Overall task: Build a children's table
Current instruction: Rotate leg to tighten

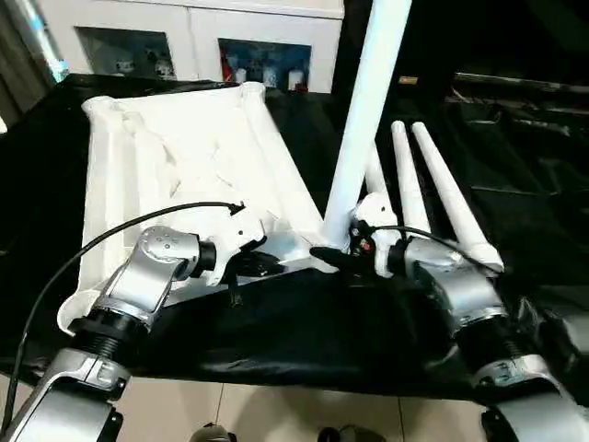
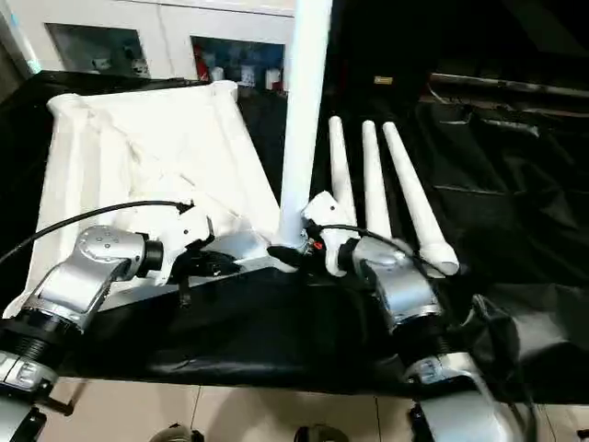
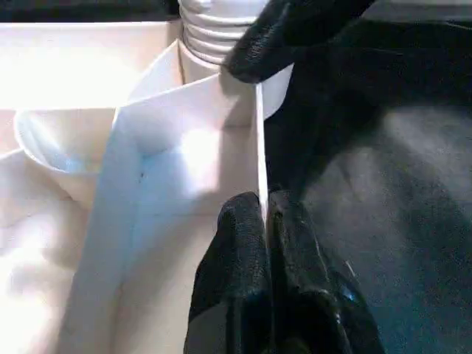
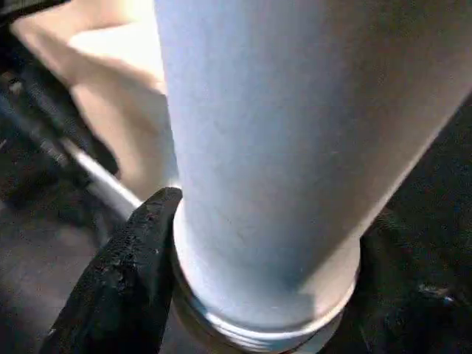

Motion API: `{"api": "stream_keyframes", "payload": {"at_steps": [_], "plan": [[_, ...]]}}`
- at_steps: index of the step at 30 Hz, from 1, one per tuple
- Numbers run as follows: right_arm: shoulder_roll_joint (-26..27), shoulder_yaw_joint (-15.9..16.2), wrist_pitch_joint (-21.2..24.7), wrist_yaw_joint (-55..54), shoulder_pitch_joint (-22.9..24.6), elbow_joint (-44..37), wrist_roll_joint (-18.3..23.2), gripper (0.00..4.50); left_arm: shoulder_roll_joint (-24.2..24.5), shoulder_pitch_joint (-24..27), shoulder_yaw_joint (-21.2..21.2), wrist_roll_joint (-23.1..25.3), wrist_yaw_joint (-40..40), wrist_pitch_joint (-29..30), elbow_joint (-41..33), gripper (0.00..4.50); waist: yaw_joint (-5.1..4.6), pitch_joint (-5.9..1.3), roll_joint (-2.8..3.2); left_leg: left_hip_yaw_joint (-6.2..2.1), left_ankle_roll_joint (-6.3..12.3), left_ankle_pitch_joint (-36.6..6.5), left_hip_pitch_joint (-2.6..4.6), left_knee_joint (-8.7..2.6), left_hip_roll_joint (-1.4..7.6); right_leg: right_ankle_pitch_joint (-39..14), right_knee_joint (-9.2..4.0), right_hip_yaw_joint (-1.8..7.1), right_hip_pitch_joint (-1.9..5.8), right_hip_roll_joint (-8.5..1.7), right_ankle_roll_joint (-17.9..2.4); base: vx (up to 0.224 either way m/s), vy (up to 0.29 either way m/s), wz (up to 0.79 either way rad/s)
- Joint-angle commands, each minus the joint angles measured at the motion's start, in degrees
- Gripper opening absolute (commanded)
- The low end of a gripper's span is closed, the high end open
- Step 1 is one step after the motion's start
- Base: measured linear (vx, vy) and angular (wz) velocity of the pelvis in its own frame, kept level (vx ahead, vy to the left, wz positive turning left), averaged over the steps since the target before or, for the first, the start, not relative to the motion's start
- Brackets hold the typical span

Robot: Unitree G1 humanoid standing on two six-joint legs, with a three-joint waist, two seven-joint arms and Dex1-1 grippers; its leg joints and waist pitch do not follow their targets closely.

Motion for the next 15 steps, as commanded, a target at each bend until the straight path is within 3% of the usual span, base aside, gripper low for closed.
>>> {"api": "stream_keyframes", "payload": {"at_steps": [1, 5, 8, 12, 15], "plan": [[2.8, -2.8, 1.2, -9.0, -1.4, 3.4, 0.0, 2.76, -3.6, -1.8, 0.4, -0.2, 4.6, 0.0, 1.3, 0.00, -0.02, -3.76, 0.10, 0.00, 2.57, -7.5, -0.04, -3.42, 1.20, -9.9, -4.00, 3.11, 3.46, -4.22, -11.7, 0.000, 0.000, 0.00], [8.3, -7.0, 1.9, -24.8, -3.8, 10.2, 0.4, 2.75, -9.0, -5.3, 2.6, 1.9, 16.8, 2.0, 7.5, 0.00, 0.01, -3.76, 0.13, -0.04, 0.48, -8.8, 0.41, -3.46, 1.03, -16.2, -4.65, 3.18, 3.12, -4.47, -9.8, 0.000, 0.000, 0.00], [12.3, -9.1, 1.7, -31.8, -5.9, 14.6, 1.8, 2.75, -13.1, -7.8, 4.1, 2.3, 25.0, 3.8, 11.2, 0.00, 0.33, -3.98, 0.17, 0.05, 0.77, -8.8, 0.55, -3.36, 1.04, -14.3, -4.56, 3.14, 3.02, -4.29, -9.6, 0.000, 0.000, 0.00], [16.9, -7.0, -0.4, -32.4, -7.8, 17.6, 0.1, 2.75, -17.6, -10.1, 3.8, 3.3, 30.4, 4.1, 14.0, 0.00, 0.59, -4.03, 0.00, 0.04, 1.55, -8.5, 0.31, -3.40, 0.96, -12.5, -4.45, 2.98, 3.23, -4.30, -9.4, 0.000, 0.000, 0.00], [17.5, -7.3, -1.8, -32.6, -8.5, 18.4, -0.1, 2.75, -18.2, -10.7, 3.6, 3.8, 30.8, 3.6, 14.9, 0.00, 0.70, -4.08, 0.07, 0.00, 2.30, -7.8, 0.07, -3.37, 0.88, -11.6, -4.36, 2.95, 3.43, -4.40, -9.3, 0.000, 0.000, 0.00]]}}
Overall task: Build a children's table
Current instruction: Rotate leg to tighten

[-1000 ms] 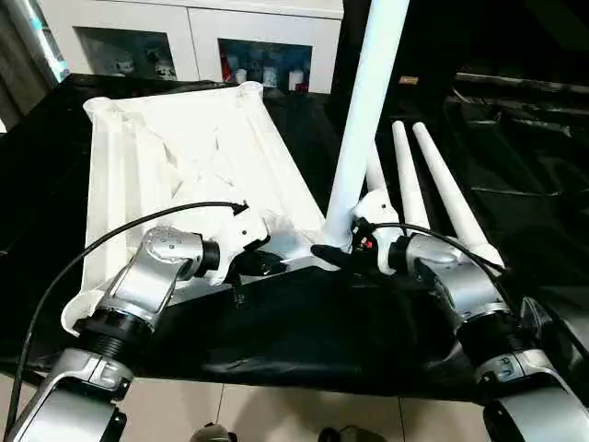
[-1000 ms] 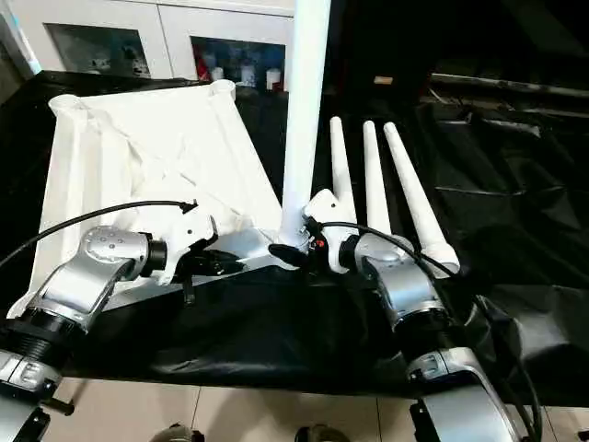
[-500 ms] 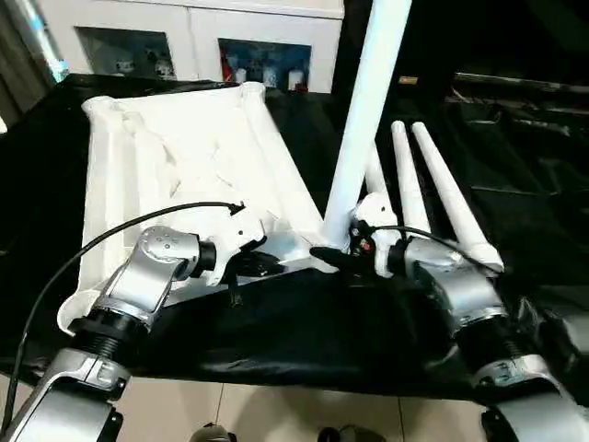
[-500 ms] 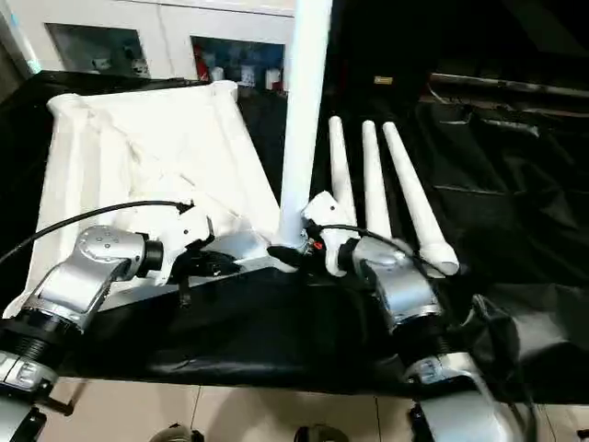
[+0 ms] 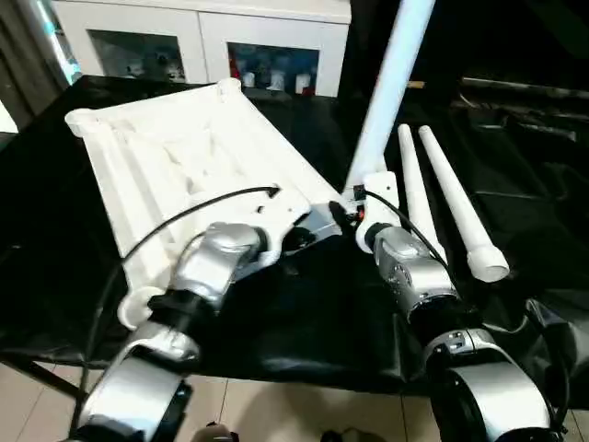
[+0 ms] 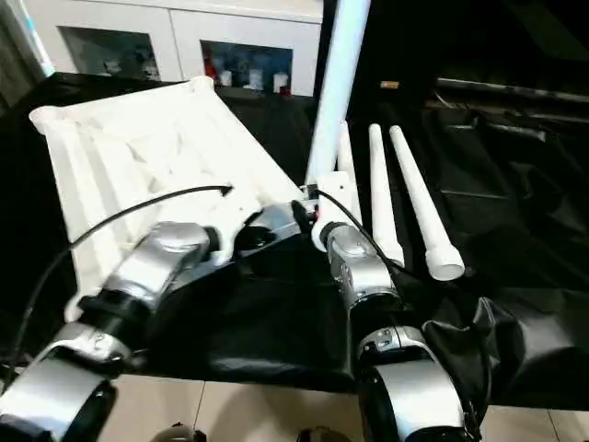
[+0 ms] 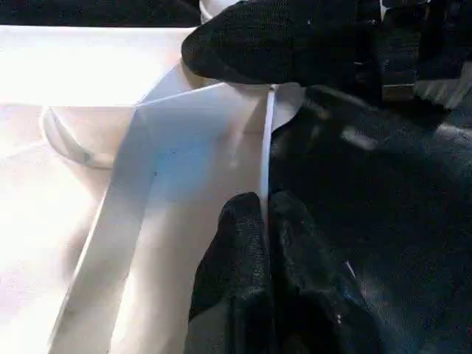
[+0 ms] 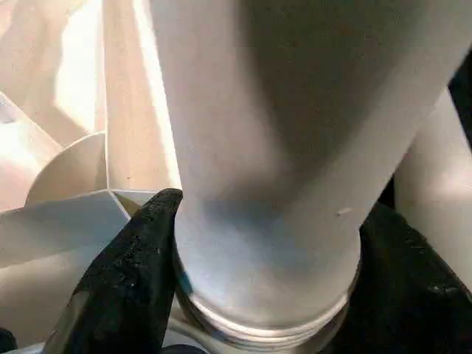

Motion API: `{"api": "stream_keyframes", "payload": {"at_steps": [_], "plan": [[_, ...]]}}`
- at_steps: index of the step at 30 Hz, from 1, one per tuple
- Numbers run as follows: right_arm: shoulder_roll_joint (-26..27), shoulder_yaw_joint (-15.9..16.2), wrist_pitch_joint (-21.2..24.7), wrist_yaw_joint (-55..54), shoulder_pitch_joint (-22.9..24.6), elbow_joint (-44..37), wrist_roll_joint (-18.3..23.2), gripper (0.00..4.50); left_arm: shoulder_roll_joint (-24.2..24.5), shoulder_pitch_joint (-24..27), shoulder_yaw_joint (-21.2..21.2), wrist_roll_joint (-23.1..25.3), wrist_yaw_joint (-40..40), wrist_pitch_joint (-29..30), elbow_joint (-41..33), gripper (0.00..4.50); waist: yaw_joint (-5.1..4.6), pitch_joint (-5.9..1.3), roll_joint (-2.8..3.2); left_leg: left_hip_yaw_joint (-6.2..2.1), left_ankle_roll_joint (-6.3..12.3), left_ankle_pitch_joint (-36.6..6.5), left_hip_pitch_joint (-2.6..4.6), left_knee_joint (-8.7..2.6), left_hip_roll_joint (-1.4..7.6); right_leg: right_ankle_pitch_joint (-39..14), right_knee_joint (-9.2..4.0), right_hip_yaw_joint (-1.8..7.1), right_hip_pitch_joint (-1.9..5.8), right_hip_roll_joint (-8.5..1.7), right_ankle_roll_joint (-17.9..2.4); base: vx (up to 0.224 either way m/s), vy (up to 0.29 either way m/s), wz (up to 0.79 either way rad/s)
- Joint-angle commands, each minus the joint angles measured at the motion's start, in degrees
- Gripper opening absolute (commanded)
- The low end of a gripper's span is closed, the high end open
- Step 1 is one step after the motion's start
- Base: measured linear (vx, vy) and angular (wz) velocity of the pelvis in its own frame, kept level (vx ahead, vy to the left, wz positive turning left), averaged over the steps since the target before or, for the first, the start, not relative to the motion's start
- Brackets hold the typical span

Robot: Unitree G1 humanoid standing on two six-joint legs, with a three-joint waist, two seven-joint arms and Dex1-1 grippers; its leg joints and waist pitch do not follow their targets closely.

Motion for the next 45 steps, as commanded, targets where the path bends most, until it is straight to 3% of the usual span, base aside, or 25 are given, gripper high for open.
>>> {"api": "stream_keyframes", "payload": {"at_steps": [1, 4, 7, 9, 12, 17, 20, 21, 22, 26, 28, 30, 33, 35, 36, 37, 38, 39, 40, 41, 42, 43, 45], "plan": [[6.2, 3.4, 0.8, 3.9, 0.5, 2.1, 1.3, 3.31, -2.4, -1.6, 2.0, -0.3, 7.6, -0.8, 1.7, 0.00, -0.08, -4.02, -0.09, -0.02, 2.44, -7.8, 0.03, -3.39, 0.99, -11.6, -4.26, 2.94, 3.20, -4.28, -9.4, 0.000, 0.000, 0.00], [6.0, 2.7, 0.3, 4.2, 0.0, 2.5, 1.8, 3.51, -1.9, -1.5, 1.8, -0.1, 7.6, -1.0, 2.0, 0.00, -0.09, -3.92, -0.15, -0.03, 2.69, -8.4, -0.13, -3.43, 0.97, -12.4, -4.29, 2.92, 3.24, -4.29, -9.3, 0.000, 0.000, 0.00], [5.5, 3.1, -1.0, 4.3, -0.3, 2.9, 1.0, 3.65, -1.6, -1.7, 1.9, -0.1, 7.8, -1.3, 2.6, 0.00, -1.02, -3.90, -0.31, -0.43, 2.18, -9.1, -0.79, -3.61, 0.84, -16.1, -4.60, 2.62, 3.66, -4.38, -7.8, 0.000, 0.000, 0.00], [4.6, 4.0, -1.7, 5.3, 0.2, 1.2, 0.0, 3.65, -1.3, -1.9, 2.7, -0.1, 8.7, -1.3, 3.1, 0.00, -1.52, -3.91, -0.30, -0.35, 2.72, -9.0, -0.56, -3.40, 0.78, -15.5, -4.73, 2.70, 3.40, -4.27, -8.4, 0.000, 0.000, 0.00], [3.1, 5.4, -1.5, 8.3, 2.7, -4.4, -0.5, 3.65, -1.0, -2.5, 4.4, 0.0, 10.9, -1.4, 4.2, 0.00, -1.25, -3.96, -0.23, -0.26, 3.93, -7.8, -0.50, -3.35, 0.93, -13.1, -4.61, 2.79, 3.39, -4.23, -9.2, 0.000, 0.000, 0.00], [1.1, 7.0, -0.9, 9.9, 6.2, -10.8, -1.8, 3.65, -1.2, -4.1, 6.6, -0.6, 15.4, -5.8, 6.3, 0.00, -1.07, -4.14, -0.20, -0.34, 4.25, -6.7, -0.46, -3.34, 1.02, -10.0, -4.25, 2.76, 3.55, -4.22, -10.2, 0.000, 0.000, 0.00], [1.1, 7.0, -0.8, 9.9, 6.6, -11.5, -1.9, 3.65, -1.5, -4.9, 8.5, -1.7, 17.9, -8.6, 6.7, 0.00, -1.04, -4.51, -0.33, -0.31, 5.00, -4.7, -0.71, -3.07, 0.91, -5.7, -3.72, 2.88, 3.79, -4.18, -11.2, 0.000, 0.000, 0.00], [1.1, 6.8, -0.8, 9.8, 6.7, -11.8, -1.6, 3.74, -1.6, -5.2, 10.4, -3.4, 18.6, -9.3, 5.8, 0.28, -1.10, -4.59, 0.00, -0.24, 5.41, -3.8, -0.69, -2.94, 0.92, -3.2, -3.50, 2.91, 3.65, -4.15, -12.1, 0.000, 0.000, 0.00], [1.2, 6.7, -0.7, 9.6, 6.8, -12.5, -1.4, 3.74, -1.3, -4.9, 11.9, -4.9, 17.9, -8.6, 3.9, 0.28, -1.08, -4.67, -0.04, -0.20, 5.64, -3.5, -0.67, -2.87, 0.89, -1.8, -3.31, 2.92, 3.69, -4.12, -12.8, 0.000, 0.000, 0.00], [1.0, 6.5, 0.3, 9.5, 7.2, -15.0, -0.8, 3.78, -0.3, -4.1, 13.8, -6.0, 17.7, -7.8, 0.7, 0.63, -0.95, -5.39, 0.01, -0.30, 8.76, 2.4, -1.13, -2.14, 0.96, 10.9, -1.69, 2.85, 3.82, -3.98, -16.2, 0.000, 0.000, 0.00], [0.8, 6.2, 0.9, 9.3, 7.5, -16.8, -0.5, 3.78, 0.8, -3.0, 15.0, -6.1, 18.9, -7.1, -2.1, 0.78, -0.93, -5.06, 0.06, -0.16, 9.58, 1.0, -1.03, -2.15, 1.15, 9.6, -1.89, 2.69, 3.52, -4.06, -16.4, 0.000, 0.000, 0.00], [0.2, 5.6, 2.8, 8.5, 8.2, -20.9, -0.1, 3.78, 3.1, -0.5, 17.4, -5.3, 22.0, -5.0, -8.2, 0.97, -0.76, -4.83, 0.22, -0.18, 7.96, -2.1, -0.76, -2.43, 1.49, 3.9, -2.25, 2.76, 3.59, -4.16, -15.3, 0.000, 0.000, 0.00], [-0.2, 5.2, 4.8, 7.8, 8.9, -24.1, 0.1, 3.78, 5.1, 1.6, 19.6, -4.7, 24.8, -3.5, -12.8, 1.21, -0.84, -4.64, 0.34, -0.11, 5.60, -4.1, -0.62, -2.57, 1.36, 0.0, -2.59, 2.84, 3.32, -3.85, -13.6, 0.000, 0.000, 0.00], [-0.6, 4.3, 8.2, 5.7, 9.1, -26.6, -0.4, 3.78, 7.6, 4.5, 22.2, -3.6, 26.4, -1.2, -20.1, 1.39, -0.75, -4.62, 0.35, -0.18, 4.03, -4.8, -0.65, -2.74, 1.46, -1.9, -2.59, 2.88, 3.33, -3.85, -12.6, 0.000, 0.000, 0.00], [-0.6, 4.3, 8.2, 5.7, 9.1, -26.6, -0.4, 3.78, 7.6, 4.5, 22.2, -3.6, 26.4, -1.2, -20.1, 1.45, -0.72, -4.53, 0.44, -0.02, 3.34, -5.6, -0.44, -2.70, 1.32, -3.2, -2.91, 2.88, 2.92, -3.63, -11.8, 0.000, 0.000, 0.00], [-1.0, 4.0, 11.5, 4.9, 9.1, -28.0, -0.5, 3.78, 9.5, 6.6, 23.8, -2.3, 27.2, 1.6, -25.0, 1.54, -0.62, -4.53, 0.56, -0.02, 2.96, -6.1, -0.37, -2.68, 1.16, -3.8, -2.95, 2.88, 2.89, -3.60, -11.5, 0.000, 0.000, 0.00], [-1.3, 3.7, 14.1, 5.1, 9.1, -29.2, 0.0, 3.78, 11.8, 8.8, 24.9, -0.4, 26.9, 4.8, -29.4, 1.66, -0.59, -4.55, 0.69, -0.22, 2.17, -6.2, -0.28, -2.88, 1.62, -3.5, -2.59, 2.91, 3.03, -3.73, -11.3, 0.000, 0.000, 0.00], [-1.4, 3.6, 15.2, 5.3, 9.1, -29.8, 0.3, 3.78, 12.8, 9.7, 25.2, 0.3, 26.8, 6.1, -31.2, 1.77, -0.67, -4.37, 0.60, -0.17, 1.86, -6.2, -0.62, -2.90, 1.31, -4.4, -2.85, 2.84, 2.92, -3.48, -10.3, 0.000, 0.000, 0.00], [-1.9, 3.4, 17.1, 5.6, 9.2, -30.7, 0.6, 3.78, 18.7, 13.5, 22.5, 5.2, 22.0, 10.5, -36.2, 1.84, -0.64, -4.41, 0.61, -0.08, 1.50, -6.7, -0.30, -2.84, 1.29, -4.8, -2.84, 2.87, 2.81, -3.46, -10.1, 0.000, 0.000, 0.00], [-1.9, 3.4, 17.1, 5.6, 9.2, -30.7, 0.6, 3.78, 18.7, 13.5, 22.5, 5.2, 22.0, 10.5, -36.2, 1.89, -0.52, -4.33, 0.55, -0.39, 1.39, -6.7, -0.58, -3.05, 1.40, -6.3, -2.72, 2.84, 2.94, -3.72, -9.1, 0.000, 0.000, 0.00], [-2.3, 3.6, 17.9, 5.7, 9.4, -31.3, 0.4, 3.78, 24.0, 16.3, 19.1, 8.4, 17.0, 14.3, -39.6, 1.98, -0.70, -4.19, 0.21, -0.11, 1.05, -7.2, -0.23, -2.99, 1.22, -8.2, -3.18, 2.90, 2.47, -3.46, -8.1, 0.000, 0.000, 0.00], [-2.4, 3.6, 18.1, 5.7, 9.4, -31.4, 0.4, 3.78, 24.6, 16.6, 18.7, 8.6, 16.6, 15.0, -40.1, 2.17, -0.48, -4.24, 0.58, -0.28, 0.83, -7.2, -0.24, -2.93, 1.25, -8.7, -2.88, 2.93, 2.44, -3.62, -7.9, 0.000, 0.000, 0.00], [-3.0, 3.5, 20.5, 5.5, 9.6, -32.6, 0.6, 3.78, 30.7, 19.5, 15.7, 9.9, 13.0, 22.9, -45.1, 2.23, -0.70, -4.00, 0.63, -0.04, 0.23, -7.4, -0.17, -3.03, 1.11, -9.0, -3.08, 3.13, 2.00, -3.30, -7.9, 0.000, 0.000, 0.00]]}}
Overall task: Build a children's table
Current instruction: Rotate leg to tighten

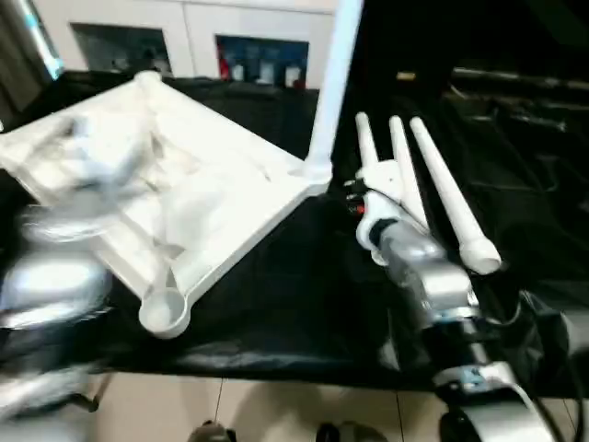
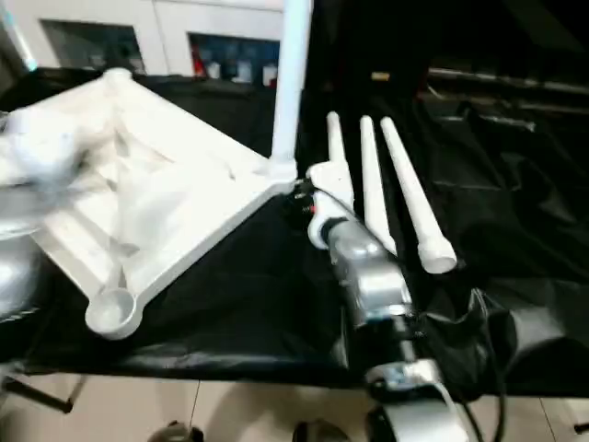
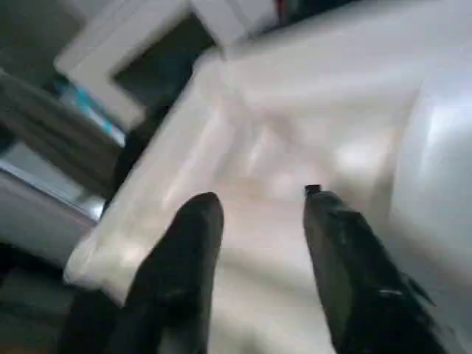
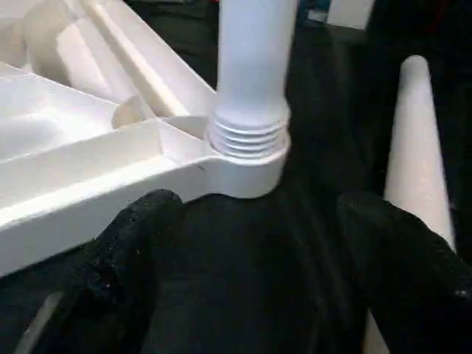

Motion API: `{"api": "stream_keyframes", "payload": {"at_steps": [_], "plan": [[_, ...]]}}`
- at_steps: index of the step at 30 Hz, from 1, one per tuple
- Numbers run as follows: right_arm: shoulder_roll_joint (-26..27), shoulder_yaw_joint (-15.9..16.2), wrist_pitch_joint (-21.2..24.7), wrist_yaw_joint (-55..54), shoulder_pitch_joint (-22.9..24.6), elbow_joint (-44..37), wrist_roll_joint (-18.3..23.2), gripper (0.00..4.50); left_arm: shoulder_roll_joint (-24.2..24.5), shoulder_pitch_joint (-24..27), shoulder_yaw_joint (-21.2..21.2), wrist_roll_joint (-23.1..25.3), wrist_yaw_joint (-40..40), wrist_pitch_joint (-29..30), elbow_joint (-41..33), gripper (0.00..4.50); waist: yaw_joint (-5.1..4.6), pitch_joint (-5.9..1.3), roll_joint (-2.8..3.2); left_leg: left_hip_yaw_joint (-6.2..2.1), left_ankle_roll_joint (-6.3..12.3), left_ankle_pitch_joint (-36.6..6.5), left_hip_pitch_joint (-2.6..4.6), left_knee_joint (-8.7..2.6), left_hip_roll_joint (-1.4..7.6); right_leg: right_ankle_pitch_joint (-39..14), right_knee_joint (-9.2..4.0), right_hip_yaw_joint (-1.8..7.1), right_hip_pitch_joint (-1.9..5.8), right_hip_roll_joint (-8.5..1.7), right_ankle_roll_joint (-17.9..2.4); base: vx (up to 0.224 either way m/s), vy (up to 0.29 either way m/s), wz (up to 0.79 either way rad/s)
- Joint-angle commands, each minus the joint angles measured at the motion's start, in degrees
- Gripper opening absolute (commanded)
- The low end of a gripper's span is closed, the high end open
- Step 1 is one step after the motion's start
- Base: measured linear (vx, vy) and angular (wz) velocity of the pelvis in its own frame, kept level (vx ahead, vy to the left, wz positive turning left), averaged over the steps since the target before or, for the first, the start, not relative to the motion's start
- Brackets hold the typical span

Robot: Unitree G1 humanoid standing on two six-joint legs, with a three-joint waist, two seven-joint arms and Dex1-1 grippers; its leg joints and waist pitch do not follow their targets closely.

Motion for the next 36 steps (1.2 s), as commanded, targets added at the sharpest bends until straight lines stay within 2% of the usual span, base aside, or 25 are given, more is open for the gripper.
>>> {"api": "stream_keyframes", "payload": {"at_steps": [1, 2, 3, 4, 5, 6, 7, 8, 10, 11, 12, 13, 16, 17, 18, 19, 21, 23, 26, 29, 32, 34, 35, 36], "plan": [[-0.3, 0.1, 3.3, -0.3, 0.1, -2.5, 0.4, 3.78, 3.8, 1.2, -3.4, 1.8, -3.1, 7.4, -4.7, 2.33, -0.07, -4.07, 1.03, 0.10, -0.28, -7.8, 1.26, -3.62, 1.06, -8.9, -3.56, 3.07, 3.37, -3.50, -8.2, 0.000, 0.000, 0.00], [-0.3, 0.1, 3.3, -0.3, 0.1, -2.5, 0.4, 3.78, 3.8, 1.2, -3.4, 1.8, -3.1, 7.4, -4.7, 2.45, -0.04, -4.02, 0.96, 0.00, -0.43, -7.7, 0.92, -3.73, 0.95, -8.5, -3.39, 3.05, 3.57, -3.41, -8.3, 0.000, 0.000, 0.00], [-0.8, 0.0, 4.9, -0.6, -0.3, -2.7, 0.3, 3.78, 6.4, 1.5, -3.8, 2.9, -3.6, 9.8, -5.1, 2.55, 0.05, -3.93, 0.99, 0.00, -0.82, -8.3, 1.07, -3.71, 0.86, -8.9, -3.51, 3.03, 3.37, -3.33, -8.2, 0.000, 0.000, 0.00], [-0.8, 0.0, 4.9, -0.6, -0.3, -2.7, 0.3, 3.78, 6.4, 1.5, -3.8, 2.9, -3.6, 9.8, -5.1, 2.62, -0.03, -3.92, 0.98, -0.03, -0.88, -8.4, 0.88, -3.72, 0.73, -9.1, -3.51, 3.05, 3.52, -3.31, -8.1, 0.000, 0.000, 0.00], [-1.3, -0.2, 6.2, -1.0, -0.8, -2.7, 0.0, 3.78, 9.0, 2.0, -4.2, 4.6, -4.3, 11.5, -5.0, 2.68, 0.03, -3.75, 1.21, -0.10, -1.31, -9.2, 0.92, -3.76, 0.68, -10.0, -3.73, 3.07, 3.43, -3.40, -7.7, 0.000, 0.000, 0.00], [-1.8, -0.4, 7.9, -1.2, -1.1, -3.0, -0.2, 3.78, 11.5, 2.9, -4.4, 5.2, -5.2, 13.5, -5.5, 2.75, -0.14, -3.75, 0.98, -0.13, -1.55, -9.9, 0.78, -3.79, 0.56, -11.3, -3.88, 3.06, 3.56, -3.34, -7.2, 0.000, 0.000, 0.00], [-2.3, -0.7, 9.5, -1.3, -1.4, -3.5, -0.1, 3.78, 13.9, 4.1, -4.6, 5.7, -6.3, 15.7, -6.3, 2.75, -0.04, -3.73, 1.38, -0.28, -1.84, -10.3, 0.87, -3.80, 0.60, -11.8, -3.80, 3.04, 3.54, -3.45, -7.1, 0.000, 0.000, 0.00], [-2.3, -0.7, 9.5, -1.3, -1.4, -3.5, -0.1, 3.78, 13.9, 4.1, -4.6, 5.7, -6.3, 15.7, -6.3, 2.90, -0.33, -3.62, 1.08, -0.26, -1.88, -11.0, 0.74, -3.85, 0.52, -13.0, -3.97, 3.02, 3.48, -3.30, -6.6, 0.000, 0.000, 0.00], [-3.3, -1.3, 11.7, -1.5, -1.6, -4.4, 0.0, 3.78, 18.6, 6.6, -5.8, 5.9, -10.7, 20.9, -9.1, 3.01, -0.24, -3.62, 1.34, -0.29, -2.23, -11.0, 0.95, -3.76, 0.55, -13.6, -4.03, 3.11, 3.32, -3.42, -6.5, 0.000, 0.000, 0.00], [-3.3, -1.3, 11.7, -1.5, -1.6, -4.4, 0.0, 3.78, 18.6, 6.6, -5.8, 5.9, -10.7, 20.9, -9.1, 3.08, -0.37, -3.52, 1.17, -0.32, -2.13, -11.2, 0.70, -3.86, 0.50, -14.1, -4.04, 3.03, 3.39, -3.32, -6.5, 0.000, 0.000, 0.00], [-3.8, -1.5, 12.8, -1.7, -1.6, -5.1, 0.0, 3.78, 21.1, 7.7, -7.5, 4.2, -13.7, 25.2, -12.1, 3.09, -0.22, -3.63, 1.35, -0.31, -2.23, -11.3, 1.05, -3.77, 0.54, -14.2, -4.09, 3.07, 3.21, -3.39, -6.6, 0.000, 0.000, 0.00], [-3.8, -1.5, 12.8, -1.7, -1.6, -5.1, 0.0, 3.78, 21.1, 7.7, -7.5, 4.2, -13.7, 25.2, -12.1, 3.33, -0.28, -3.65, 1.34, -0.34, -2.23, -11.2, 1.01, -3.79, 0.62, -13.7, -3.90, 3.08, 3.22, -3.40, -6.9, 0.000, 0.000, 0.00], [-4.3, -1.2, 13.7, -2.2, -1.9, -4.9, -0.5, 3.78, 23.3, 10.1, -11.5, 1.2, -18.2, 27.9, -14.9, 3.51, -0.37, -3.42, 1.31, -0.32, -2.28, -12.0, 0.86, -3.92, 0.55, -14.0, -4.08, 3.04, 3.12, -3.30, -7.6, 0.000, 0.000, 0.00], [-4.7, -0.8, 13.8, -2.5, -2.4, -4.1, -1.0, 3.78, 23.2, 11.7, -12.9, -1.4, -20.5, 28.2, -16.5, 3.55, -0.23, -3.53, 1.49, -0.34, -2.45, -11.8, 0.95, -3.82, 0.52, -13.8, -3.97, 3.07, 3.13, -3.48, -7.8, 0.000, 0.000, 0.00], [-5.0, -0.6, 13.7, -2.5, -2.7, -3.8, -1.2, 3.78, 22.8, 12.4, -13.2, -2.8, -21.7, 28.5, -17.5, 3.62, -0.29, -3.48, 1.30, -0.24, -2.38, -11.9, 0.84, -3.84, 0.43, -13.9, -4.08, 3.06, 3.15, -3.28, -7.8, 0.000, 0.000, 0.00], [-5.2, -0.6, 13.8, -2.5, -3.1, -3.2, -1.2, 3.78, 22.4, 13.0, -13.8, -3.8, -22.7, 28.7, -18.4, 3.72, -0.24, -3.60, 1.38, -0.27, -2.48, -11.6, 0.90, -3.76, 0.44, -13.4, -3.89, 3.05, 3.19, -3.37, -7.9, 0.000, 0.000, 0.00], [-5.1, -1.7, 14.8, -2.8, -4.2, -2.3, -0.4, 4.13, 21.4, 13.3, -14.0, -5.3, -24.0, 29.2, -19.6, 3.95, -0.32, -3.54, 1.59, -0.20, -2.58, -11.5, 0.89, -3.76, 0.41, -12.5, -3.89, 3.02, 3.15, -3.19, -8.1, 0.000, 0.000, 0.00], [-5.3, -2.3, 15.6, -3.1, -6.0, -0.3, -0.2, 4.13, 20.4, 13.0, -14.2, -6.3, -24.9, 29.5, -20.3, 3.98, -0.43, -3.49, 1.46, -0.21, -2.60, -11.9, 0.81, -3.72, 0.30, -13.1, -3.99, 2.97, 3.28, -3.12, -7.7, 0.000, 0.000, 0.00], [-5.6, -2.5, 16.0, -3.2, -8.5, 2.9, -0.4, 4.47, 20.0, 12.4, -15.0, -6.9, -25.7, 29.7, -21.0, 4.39, -0.53, -3.39, 1.41, -0.21, -2.70, -12.8, 0.83, -3.61, 0.19, -15.1, -4.20, 2.95, 3.22, -3.11, -7.1, 0.000, 0.000, 0.00], [-5.8, -2.7, 16.3, -3.4, -10.8, 6.4, -0.4, 4.50, 19.8, 11.8, -15.4, -8.3, -26.0, 30.5, -21.9, 4.47, -0.66, -3.46, 1.34, -0.26, -2.83, -12.7, 0.74, -3.54, 0.13, -16.0, -4.20, 2.87, 3.30, -3.10, -6.8, 0.000, 0.000, 0.00], [-5.7, -3.7, 16.0, -4.5, -16.0, 15.3, -0.1, 4.50, 17.4, 10.1, -16.2, -10.6, -25.9, 30.3, -22.5, 4.47, -0.73, -3.62, 1.22, -0.22, -2.93, -11.6, 0.72, -3.44, 0.16, -14.4, -3.96, 2.85, 3.35, -3.04, -7.3, 0.000, 0.000, 0.00], [-5.3, -4.9, 15.3, -5.1, -17.8, 18.5, 0.6, 4.50, 16.1, 9.3, -16.6, -11.1, -25.9, 30.1, -22.5, 4.47, -0.68, -3.69, 1.40, -0.14, -3.12, -12.0, 0.98, -3.31, 0.22, -13.6, -3.85, 2.81, 3.14, -2.99, -8.1, 0.000, 0.000, 0.00], [-5.1, -5.1, 14.9, -5.1, -18.8, 20.6, 0.6, 4.50, 14.6, 8.6, -17.0, -11.2, -25.5, 29.8, -22.1, 4.47, -0.69, -3.71, 1.12, -0.11, -3.02, -11.3, 0.67, -3.33, 0.20, -12.2, -3.56, 2.85, 3.42, -3.05, -8.5, 0.000, 0.000, 0.00], [-5.0, -5.1, 14.7, -5.2, -19.5, 22.0, 0.6, 4.50, 13.6, 8.0, -17.3, -11.3, -25.2, 29.5, -21.8, 4.47, -0.55, -3.80, 1.22, -0.11, -2.92, -10.7, 0.63, -3.24, 0.22, -11.4, -3.54, 2.84, 3.49, -3.10, -8.6, 0.000, 0.000, 0.00]]}}
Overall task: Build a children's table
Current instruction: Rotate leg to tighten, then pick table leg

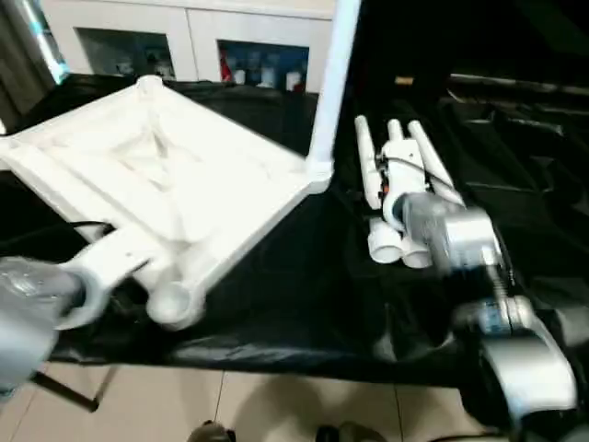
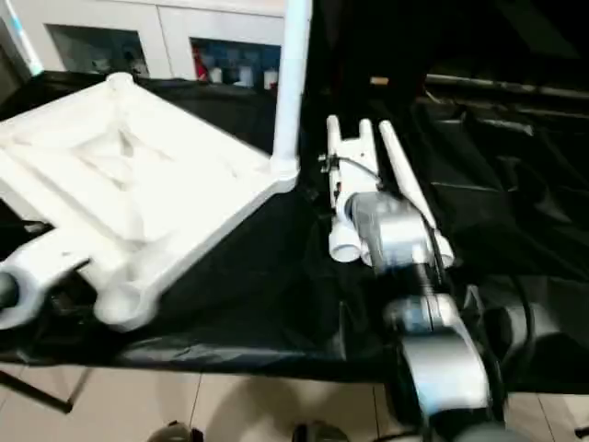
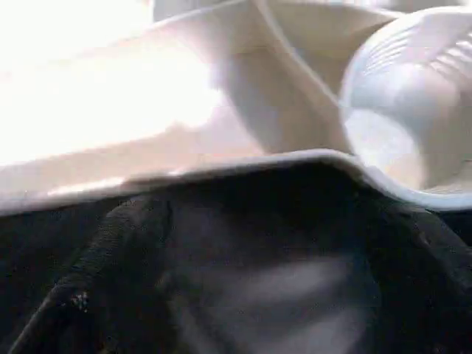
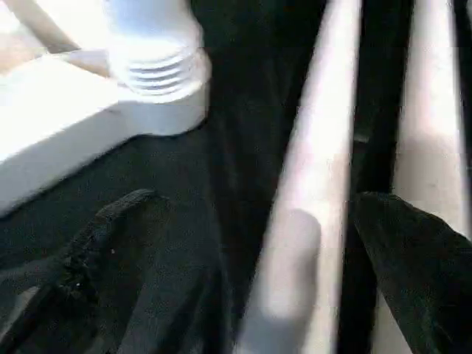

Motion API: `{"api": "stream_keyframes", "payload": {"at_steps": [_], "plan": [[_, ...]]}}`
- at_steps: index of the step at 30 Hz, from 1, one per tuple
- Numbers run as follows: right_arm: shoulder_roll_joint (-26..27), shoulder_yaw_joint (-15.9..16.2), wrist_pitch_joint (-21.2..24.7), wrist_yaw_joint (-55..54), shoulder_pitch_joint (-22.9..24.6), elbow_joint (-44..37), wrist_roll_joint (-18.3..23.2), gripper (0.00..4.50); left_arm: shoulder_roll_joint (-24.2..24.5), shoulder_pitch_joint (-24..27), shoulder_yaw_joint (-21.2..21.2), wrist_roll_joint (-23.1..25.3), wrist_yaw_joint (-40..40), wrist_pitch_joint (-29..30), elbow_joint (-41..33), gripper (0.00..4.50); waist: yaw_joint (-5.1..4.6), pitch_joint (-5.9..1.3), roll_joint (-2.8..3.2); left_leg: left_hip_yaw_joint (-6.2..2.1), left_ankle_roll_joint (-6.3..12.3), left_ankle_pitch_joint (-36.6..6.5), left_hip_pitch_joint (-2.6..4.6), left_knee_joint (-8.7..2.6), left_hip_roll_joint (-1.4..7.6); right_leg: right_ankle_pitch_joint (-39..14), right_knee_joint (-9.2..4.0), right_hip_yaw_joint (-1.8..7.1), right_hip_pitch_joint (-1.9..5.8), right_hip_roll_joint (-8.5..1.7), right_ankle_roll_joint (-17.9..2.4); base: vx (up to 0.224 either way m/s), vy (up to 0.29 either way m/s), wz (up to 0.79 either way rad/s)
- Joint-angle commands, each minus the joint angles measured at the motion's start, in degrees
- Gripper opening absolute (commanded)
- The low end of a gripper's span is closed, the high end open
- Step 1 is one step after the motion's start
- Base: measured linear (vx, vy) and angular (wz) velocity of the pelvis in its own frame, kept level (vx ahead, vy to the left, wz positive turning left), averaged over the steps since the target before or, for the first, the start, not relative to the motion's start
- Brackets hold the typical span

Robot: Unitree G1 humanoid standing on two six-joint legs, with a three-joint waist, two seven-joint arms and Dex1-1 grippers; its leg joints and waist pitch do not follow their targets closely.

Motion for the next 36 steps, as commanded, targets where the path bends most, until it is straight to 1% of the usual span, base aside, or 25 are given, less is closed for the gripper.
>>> {"api": "stream_keyframes", "payload": {"at_steps": [1, 2, 5, 6, 7, 10, 12, 15, 17, 18, 19, 20, 21, 23, 24, 25, 26, 27, 28, 29, 30, 33, 34, 35, 36], "plan": [[0.2, -1.6, -0.9, -0.8, -1.6, 4.2, 0.9, 4.50, -2.5, -1.9, -1.5, -1.3, 0.3, -1.2, -0.3, 4.47, -0.23, -3.88, 1.08, 0.07, -2.45, -10.5, 0.50, -3.53, 0.24, -11.3, -4.05, 2.81, 3.60, -3.15, -8.3, 0.000, 0.000, 0.00], [0.3, -1.8, -1.1, -0.9, -2.0, 5.2, 1.1, 4.50, -3.3, -2.3, -1.8, -1.5, 0.5, -1.4, 0.0, 4.47, -0.16, -3.93, 1.16, 0.07, -2.41, -10.1, 0.44, -3.49, 0.21, -10.9, -3.97, 2.82, 3.70, -3.21, -8.5, 0.000, 0.000, 0.00], [0.6, -1.8, -2.7, -2.4, -4.0, 9.3, 0.7, 4.50, -7.6, -4.3, -3.9, -1.9, 2.1, -3.0, 2.0, 4.47, -0.02, -4.09, 0.99, 0.14, -2.14, -9.1, 0.29, -3.35, 0.18, -9.8, -3.83, 2.79, 3.89, -3.27, -8.6, 0.000, 0.000, 0.00], [0.8, -2.0, -3.8, -3.0, -5.2, 11.7, 0.5, 4.50, -9.7, -5.4, -4.7, -1.8, 3.3, -4.6, 3.7, 4.47, -0.16, -4.08, 0.89, 0.15, -2.11, -9.1, 0.11, -3.33, 0.14, -10.1, -3.83, 2.74, 3.92, -3.21, -8.5, 0.000, 0.000, 0.00], [0.9, -2.1, -4.5, -3.7, -6.2, 13.6, 0.2, 4.50, -11.8, -6.2, -4.6, -2.0, 4.4, -5.6, 5.1, 4.47, -0.10, -4.12, 0.94, 0.15, -2.10, -9.2, 0.20, -3.28, 0.14, -10.2, -3.89, 2.72, 3.90, -3.26, -8.5, 0.000, 0.000, 0.00], [0.9, -2.2, -6.2, -5.1, -7.6, 16.1, -0.3, 4.50, -13.9, -7.3, -4.9, -1.4, 6.1, -8.3, 7.5, 4.47, -0.15, -4.08, 0.90, 0.07, -2.03, -10.0, 0.11, -3.28, 0.16, -11.6, -4.05, 2.65, 3.99, -3.34, -8.0, 0.000, 0.000, 0.00], [1.0, -2.5, -7.3, -5.8, -8.5, 17.7, -0.4, 4.50, -15.0, -8.1, -4.8, -1.0, 7.2, -9.3, 8.9, 4.47, -0.35, -4.05, 0.79, 0.12, -1.94, -10.4, 0.12, -3.22, 0.16, -12.9, -4.17, 2.61, 3.84, -3.28, -7.2, 0.000, 0.000, 0.00], [1.0, -2.7, -7.7, -6.4, -9.3, 19.2, -0.3, 4.50, -15.0, -8.6, -5.0, -0.7, 7.5, -9.4, 9.4, 4.47, -0.40, -4.03, 0.79, 0.12, -1.87, -10.3, 0.14, -3.22, 0.14, -12.7, -4.12, 2.55, 3.82, -3.17, -7.2, 0.000, 0.000, 0.00], [1.0, -3.0, -7.9, -6.2, -10.1, 21.2, 0.0, 4.50, -13.9, -8.7, -4.9, -0.7, 7.2, -9.4, 9.0, 4.47, -0.46, -4.03, 0.85, 0.08, -1.78, -10.4, 0.10, -3.22, 0.22, -12.5, -4.05, 2.50, 3.80, -3.26, -7.5, 0.000, 0.000, 0.00], [0.9, -3.1, -7.6, -6.0, -10.7, 22.9, 0.1, 4.50, -13.5, -8.7, -4.7, -0.8, 7.0, -9.5, 8.8, 4.47, -0.60, -4.00, 1.08, 0.07, -1.84, -10.7, 0.18, -3.18, 0.20, -12.4, -4.01, 2.50, 3.67, -3.20, -7.8, 0.000, 0.000, 0.00], [0.8, -3.4, -6.8, -6.4, -11.5, 25.6, 0.4, 4.50, -12.5, -8.8, -4.3, -1.3, 6.2, -10.2, 8.2, 4.47, -0.67, -3.96, 1.00, 0.08, -1.78, -10.8, 0.10, -3.20, 0.18, -12.3, -4.05, 2.50, 3.75, -3.16, -7.9, 0.000, 0.000, 0.00], [0.8, -3.4, -6.8, -6.4, -11.5, 25.6, 0.4, 4.50, -12.5, -8.8, -4.3, -1.3, 6.2, -10.2, 8.2, 4.47, -0.75, -3.98, 1.03, 0.04, -1.80, -10.9, 0.12, -3.17, 0.19, -12.4, -3.98, 2.48, 3.75, -3.21, -8.2, 0.000, 0.000, 0.00], [0.7, -3.7, -6.4, -6.6, -11.8, 27.0, 0.5, 4.50, -11.8, -9.0, -4.3, -1.7, 5.6, -10.5, 7.4, 4.47, -0.81, -3.96, 0.83, 0.09, -1.73, -10.9, 0.07, -3.19, 0.19, -12.4, -4.05, 2.48, 3.79, -3.20, -8.2, 0.000, 0.000, 0.00], [0.6, -3.8, -6.1, -7.6, -12.1, 28.2, 0.2, 4.50, -11.3, -9.2, -4.0, -2.7, 4.6, -10.1, 6.1, 4.47, -0.90, -4.00, 1.04, 0.04, -1.79, -10.2, 0.11, -3.14, 0.32, -11.2, -3.79, 2.50, 3.79, -3.29, -8.7, 0.000, 0.000, 0.00], [0.6, -4.3, -6.3, -8.0, -12.3, 28.8, 0.5, 4.50, -11.2, -9.4, -3.9, -3.1, 4.2, -9.7, 5.5, 4.47, -0.84, -4.05, 0.94, 0.09, -1.77, -9.7, 0.08, -3.13, 0.37, -10.3, -3.64, 2.50, 3.80, -3.32, -9.1, 0.000, 0.000, 0.00], [0.5, -4.6, -6.7, -8.2, -12.4, 29.3, 0.7, 4.50, -11.1, -9.6, -4.0, -3.4, 4.1, -9.5, 5.2, 4.47, -0.90, -4.08, 0.66, 0.12, -1.74, -9.6, 0.02, -3.12, 0.37, -10.1, -3.59, 2.48, 3.85, -3.27, -9.2, 0.000, 0.000, 0.00], [0.5, -5.2, -6.7, -8.4, -12.7, 30.0, 1.1, 4.34, -10.8, -9.9, -3.9, -3.7, 3.8, -9.3, 4.5, 4.49, -0.86, -4.06, 0.80, 0.11, -1.75, -9.5, 0.01, -3.10, 0.36, -9.9, -3.52, 2.47, 3.86, -3.29, -9.2, 0.000, 0.000, 0.00], [0.3, -5.9, -6.8, -8.8, -13.1, 30.8, 1.6, 4.24, -10.8, -10.1, -3.7, -4.2, 3.5, -9.0, 3.7, 4.50, -0.98, -4.17, 0.38, 0.19, -1.67, -9.4, -0.07, -3.04, 0.29, -10.1, -3.52, 2.47, 3.97, -3.28, -9.2, 0.000, 0.000, 0.00], [0.2, -6.2, -7.0, -9.1, -13.4, 31.5, 1.9, 4.17, -10.7, -10.3, -3.6, -4.6, 3.4, -8.8, 3.3, 4.50, -0.93, -4.15, 0.50, 0.17, -1.71, -9.5, -0.05, -3.05, 0.31, -10.3, -3.43, 2.49, 3.98, -3.37, -9.2, 0.000, 0.000, 0.00], [0.1, -6.5, -7.1, -9.3, -13.6, 31.9, 2.1, 4.12, -10.7, -10.4, -3.5, -4.9, 3.3, -8.8, 3.0, 4.50, -1.02, -4.13, 0.29, 0.22, -1.52, -9.6, -0.07, -3.02, 0.30, -10.8, -3.56, 2.48, 3.97, -3.36, -8.9, 0.000, 0.000, 0.00], [0.1, -6.6, -7.2, -9.4, -13.7, 32.3, 2.2, 3.99, -10.6, -10.5, -3.5, -5.0, 3.3, -8.7, 2.8, 4.50, -1.00, -4.09, 0.48, 0.19, -1.59, -9.6, -0.06, -3.00, 0.33, -11.3, -3.56, 2.49, 3.89, -3.45, -8.9, 0.000, 0.000, 0.00], [-0.1, -7.2, -7.0, -9.4, -13.9, 33.0, 2.4, 3.73, -10.4, -10.5, -3.2, -5.5, 2.8, -8.7, 2.2, 4.50, -1.08, -4.01, 0.41, 0.27, -1.55, -9.8, -0.16, -2.96, 0.26, -12.0, -3.69, 2.51, 3.88, -3.37, -8.5, 0.000, 0.000, 0.00], [-0.2, -7.3, -6.8, -9.2, -14.0, 33.4, 2.4, 3.66, -10.2, -10.5, -3.2, -5.7, 2.8, -8.6, 2.0, 4.50, -1.03, -4.20, 0.18, 0.26, -1.44, -9.2, -0.15, -2.91, 0.27, -11.9, -3.58, 2.47, 3.96, -3.41, -8.3, 0.000, 0.000, 0.00], [-0.2, -7.4, -6.8, -9.0, -14.1, 33.6, 2.4, 3.56, -10.1, -10.6, -3.2, -5.9, 2.6, -8.5, 1.7, 4.50, -1.05, -4.16, 0.36, 0.26, -1.48, -9.1, -0.16, -2.91, 0.28, -12.0, -3.61, 2.46, 3.86, -3.41, -8.4, 0.000, 0.000, 0.00], [-0.3, -7.8, -6.8, -9.1, -14.0, 33.9, 2.6, 3.46, -9.9, -10.7, -3.1, -6.1, 2.4, -8.4, 1.1, 4.50, -1.13, -4.35, 0.01, 0.28, -1.51, -9.0, -0.19, -2.87, 0.30, -11.9, -3.52, 2.42, 4.00, -3.36, -8.3, 0.000, 0.000, 0.00]]}}
